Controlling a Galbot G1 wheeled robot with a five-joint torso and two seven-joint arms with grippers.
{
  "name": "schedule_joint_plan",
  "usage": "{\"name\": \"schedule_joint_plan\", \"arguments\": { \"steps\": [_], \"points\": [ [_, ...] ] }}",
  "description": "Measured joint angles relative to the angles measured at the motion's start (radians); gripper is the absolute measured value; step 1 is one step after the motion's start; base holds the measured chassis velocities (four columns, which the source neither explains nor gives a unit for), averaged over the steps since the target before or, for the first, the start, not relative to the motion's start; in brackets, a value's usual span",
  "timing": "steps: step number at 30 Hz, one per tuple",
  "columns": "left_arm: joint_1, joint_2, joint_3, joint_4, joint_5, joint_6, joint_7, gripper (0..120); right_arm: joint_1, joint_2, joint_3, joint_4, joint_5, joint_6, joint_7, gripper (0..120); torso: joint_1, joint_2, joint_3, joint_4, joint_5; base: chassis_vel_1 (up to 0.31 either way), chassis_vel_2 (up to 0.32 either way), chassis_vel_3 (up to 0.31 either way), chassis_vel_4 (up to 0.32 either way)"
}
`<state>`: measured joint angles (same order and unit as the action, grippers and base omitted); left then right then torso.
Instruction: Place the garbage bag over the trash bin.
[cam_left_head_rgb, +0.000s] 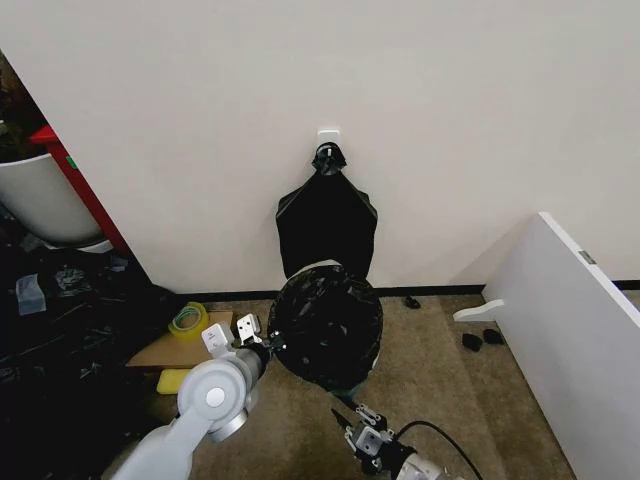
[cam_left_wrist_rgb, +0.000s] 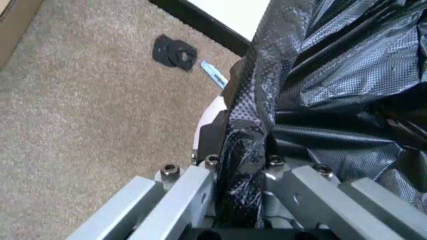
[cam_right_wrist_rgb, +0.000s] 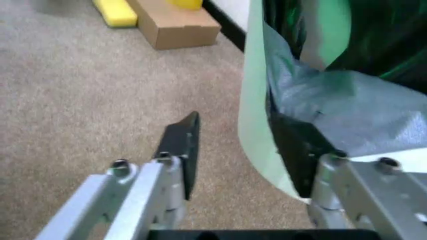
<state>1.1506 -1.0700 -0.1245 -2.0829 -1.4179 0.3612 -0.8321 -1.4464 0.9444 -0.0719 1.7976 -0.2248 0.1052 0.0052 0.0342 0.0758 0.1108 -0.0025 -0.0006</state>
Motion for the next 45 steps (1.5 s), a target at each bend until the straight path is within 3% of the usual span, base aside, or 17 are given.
{"name": "schedule_joint_plan", "arguments": {
  "steps": [1,4,6,11,14,17,20,21,22,23,25,31,33,36,45],
  "points": [
    [-0.001,0.0,0.0,0.002,0.001,0.0,0.0,0,-0.006,-0.002,0.004,0.005,0.0,0.006,0.0,46,0.0,0.0,0.0,0.0,0.0001,0.0,0.0,0.0,0.0],
    [-0.003,0.0,0.0,0.007,0.002,-0.002,0.001,0,-0.016,-0.006,0.011,0.016,0.0,0.018,0.003,53,0.0,0.0,0.0,0.0,0.0001,0.0,0.0,0.0,0.0],
    [-0.006,0.002,-0.001,0.02,0.021,-0.02,0.006,0,-0.044,-0.019,0.031,0.056,0.016,0.028,0.007,67,0.0,0.0,0.0,-0.0001,0.0001,0.0,0.0,0.0,0.0],
    [-0.011,0.004,-0.001,0.03,0.028,-0.033,0.013,0,-0.077,-0.034,0.051,0.111,0.032,0.026,0.006,79,0.0,0.0,0.0,0.0001,0.0,0.0,0.0,0.0,0.0],
    [-0.02,0.005,-0.001,0.033,0.029,-0.043,0.015,0,-0.105,-0.046,0.066,0.124,0.033,0.02,0.003,95,0.0,0.0,0.0,0.0,0.0,0.0,0.0,0.0,0.0],
    [-0.026,0.01,-0.002,0.036,0.029,-0.046,0.015,0,-0.119,-0.049,0.074,0.11,0.033,0.013,0.005,100,0.0,0.0,0.0,0.0,0.0002,0.0,0.0,0.0,0.0],
    [-0.027,0.015,-0.003,0.04,0.039,-0.053,0.02,0,-0.144,-0.059,0.089,0.137,0.095,-0.025,0.02,100,0.0,0.0,0.0,0.0,0.0003,0.0,0.0,0.0,0.0],
    [-0.023,0.016,0.002,0.05,0.075,-0.064,0.034,0,-0.173,-0.069,0.117,0.195,0.193,-0.082,0.036,100,0.0,0.0,0.0,-0.0001,0.0002,0.0,0.0,0.0,0.0],
    [-0.009,0.016,0.014,0.068,0.16,-0.086,0.07,0,-0.211,-0.078,0.164,0.3,0.331,-0.231,0.08,100,0.0,0.0,0.0,0.0,-0.0004,0.0,0.0,0.0,0.0],
    [-0.009,0.016,0.014,0.068,0.16,-0.086,0.07,0,-0.211,-0.078,0.164,0.3,0.331,-0.231,0.08,100,0.0,0.0,0.0,0.0,-0.0004,0.0,0.0,0.0,0.0],
    [0.013,0.012,0.031,0.085,0.288,-0.122,0.126,0,-0.236,-0.08,0.221,0.459,0.517,-0.428,0.17,94,0.0,0.0,0.0,0.0001,-0.0002,0.0,0.0,0.0,0.0],
    [0.06,-0.003,0.05,0.089,0.458,-0.166,0.196,0,-0.209,-0.061,0.234,0.614,0.63,-0.559,0.241,72,0.0,0.0,0.0,-0.0001,-0.0001,0.0,0.0,0.0,0.0],
    [0.07,-0.008,0.053,0.088,0.494,-0.178,0.211,0,-0.186,-0.054,0.232,0.626,0.64,-0.58,0.254,68,0.0,0.0,0.0,-0.0001,-0.0001,0.0,0.0,0.0,0.0],
    [0.091,-0.019,0.061,0.08,0.58,-0.215,0.247,0,-0.072,-0.024,0.211,0.647,0.781,-0.665,0.338,53,0.0,0.0,0.0,0.0,-0.0001,0.0,0.0,0.0,0.0],
    [0.111,-0.042,0.08,0.064,0.635,-0.23,0.257,0,0.123,0.066,0.112,0.566,1.037,-0.745,0.496,26,0.0,0.0,0.0,0.0001,0.0004,0.0,0.0,0.0,0.0]
  ]
}}
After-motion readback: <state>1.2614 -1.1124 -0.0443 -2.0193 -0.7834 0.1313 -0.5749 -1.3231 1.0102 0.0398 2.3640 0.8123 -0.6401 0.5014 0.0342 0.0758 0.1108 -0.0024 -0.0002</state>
